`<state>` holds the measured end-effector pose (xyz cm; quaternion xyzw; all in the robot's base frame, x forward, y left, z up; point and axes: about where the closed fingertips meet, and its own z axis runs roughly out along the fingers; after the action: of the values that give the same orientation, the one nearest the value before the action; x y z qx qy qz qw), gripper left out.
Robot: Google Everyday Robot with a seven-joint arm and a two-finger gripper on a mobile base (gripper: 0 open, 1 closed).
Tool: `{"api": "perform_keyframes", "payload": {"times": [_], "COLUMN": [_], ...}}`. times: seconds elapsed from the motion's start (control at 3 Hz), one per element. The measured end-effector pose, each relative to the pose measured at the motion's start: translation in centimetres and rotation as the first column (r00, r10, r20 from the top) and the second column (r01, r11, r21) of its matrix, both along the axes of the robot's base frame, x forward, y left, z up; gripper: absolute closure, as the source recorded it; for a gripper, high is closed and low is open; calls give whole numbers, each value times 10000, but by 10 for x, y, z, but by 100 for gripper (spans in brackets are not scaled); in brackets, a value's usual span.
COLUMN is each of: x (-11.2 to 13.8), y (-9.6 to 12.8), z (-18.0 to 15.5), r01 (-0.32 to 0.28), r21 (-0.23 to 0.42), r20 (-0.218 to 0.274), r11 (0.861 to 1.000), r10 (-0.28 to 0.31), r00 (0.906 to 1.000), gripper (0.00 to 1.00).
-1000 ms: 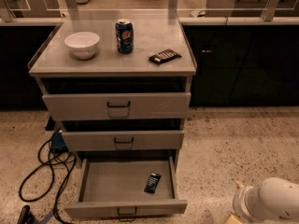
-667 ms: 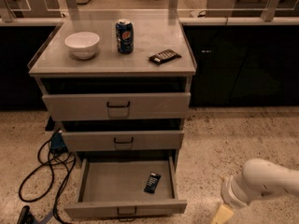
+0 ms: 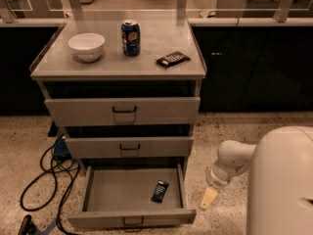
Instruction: Pick rxbar blueberry from bottom drawer and place on counter
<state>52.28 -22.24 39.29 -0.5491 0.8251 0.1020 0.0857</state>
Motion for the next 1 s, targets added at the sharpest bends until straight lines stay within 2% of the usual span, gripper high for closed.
{"api": "perform_keyframes", "payload": {"times": [0.33,0.67,1.0], "x": [7,-9,-1], "y": [3,10,26], "z": [-1,-24,-43], "r01": [-9,-372,-1442], "r21": [39,918,929], "r20": [62,-601,-725], "r11": [10000,9951,9852], "r10": [9,428,1511], "r00": [10000,9973,9859], "gripper": [0,0,0]}}
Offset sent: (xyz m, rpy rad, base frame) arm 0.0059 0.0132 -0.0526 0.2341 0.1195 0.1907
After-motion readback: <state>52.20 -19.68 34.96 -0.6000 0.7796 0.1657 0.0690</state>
